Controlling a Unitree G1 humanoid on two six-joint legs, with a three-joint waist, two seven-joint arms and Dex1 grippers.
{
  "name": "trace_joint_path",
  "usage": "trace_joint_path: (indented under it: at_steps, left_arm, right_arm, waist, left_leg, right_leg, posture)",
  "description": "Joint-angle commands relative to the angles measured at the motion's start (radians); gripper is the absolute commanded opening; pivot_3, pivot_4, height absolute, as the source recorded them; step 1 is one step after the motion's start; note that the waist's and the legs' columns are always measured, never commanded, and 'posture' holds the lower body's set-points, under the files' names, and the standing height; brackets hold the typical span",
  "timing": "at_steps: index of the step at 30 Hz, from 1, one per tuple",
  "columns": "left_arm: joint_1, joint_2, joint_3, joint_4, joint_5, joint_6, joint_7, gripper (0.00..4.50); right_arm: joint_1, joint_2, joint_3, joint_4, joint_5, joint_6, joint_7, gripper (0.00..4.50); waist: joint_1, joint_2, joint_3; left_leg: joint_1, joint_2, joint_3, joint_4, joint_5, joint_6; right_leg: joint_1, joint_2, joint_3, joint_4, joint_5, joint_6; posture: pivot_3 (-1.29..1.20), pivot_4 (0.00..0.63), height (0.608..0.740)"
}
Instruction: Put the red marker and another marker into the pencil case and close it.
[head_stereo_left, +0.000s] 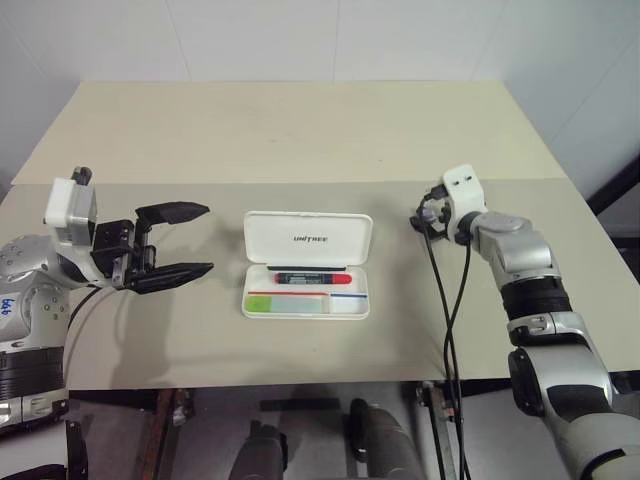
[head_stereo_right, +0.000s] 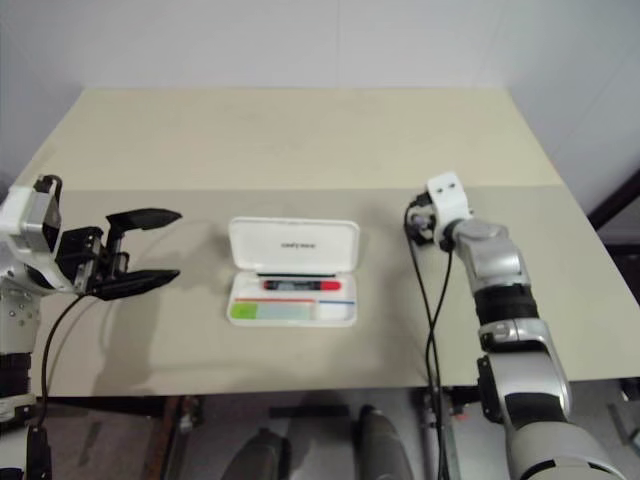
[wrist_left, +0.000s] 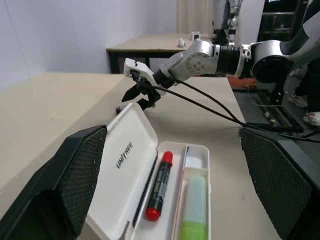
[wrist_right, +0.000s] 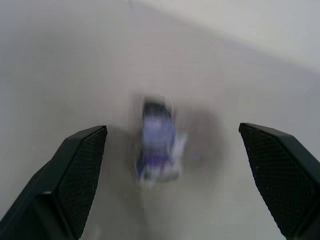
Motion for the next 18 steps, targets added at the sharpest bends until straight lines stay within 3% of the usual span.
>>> trace_joint_path:
  at_steps: [1,10,13,18]
  left_arm:
    - [-0.032,0.026,-0.003,-0.018,0.007,0.014,0.005,4.5]
    - [-0.049,0.029,-0.015,-0.018,0.025,0.021,0.005,4.5]
    - [-0.042,0.027,-0.014,-0.03,0.026,0.023,0.013,4.5]
    - [-0.016,0.03,0.001,-0.059,0.016,0.027,0.025,4.5]
  right_arm:
    - [0.01,0.029,-0.026,0.026,0.025,0.003,0.0,4.47]
    - [-0.047,0.116,-0.053,0.199,0.054,-0.021,0.035,4.47]
    - [-0.074,0.134,-0.047,0.272,0.037,-0.008,0.029,3.88]
    - [-0.091,0.151,-0.048,0.319,0.025,-0.027,0.033,2.17]
  waist:
    - [-0.003,0.0,0.0]
    - [-0.035,-0.001,-0.001]
    - [-0.048,-0.002,-0.001]
    - [-0.057,-0.005,-0.003]
  left_leg:
    - [0.0,0.0,0.0,0.0,0.0,0.0]
    - [0.004,0.001,0.001,0.0,0.0,0.0]
    - [0.007,0.002,0.001,0.0,0.0,0.0]
    - [0.012,0.005,0.002,-0.003,0.0,0.0]
  right_leg:
    - [0.0,0.0,0.0,0.0,0.0,0.0]
    - [0.003,0.001,0.001,0.002,0.0,0.0]
    - [0.006,0.001,0.001,0.002,0.0,0.0]
    - [0.008,0.004,0.002,0.003,-0.001,-0.002]
  posture:
    - [0.0,0.15,0.74]
    - [0.0,0.15,0.74]
    - [0.0,0.15,0.74]
    - [0.0,0.15,0.74]
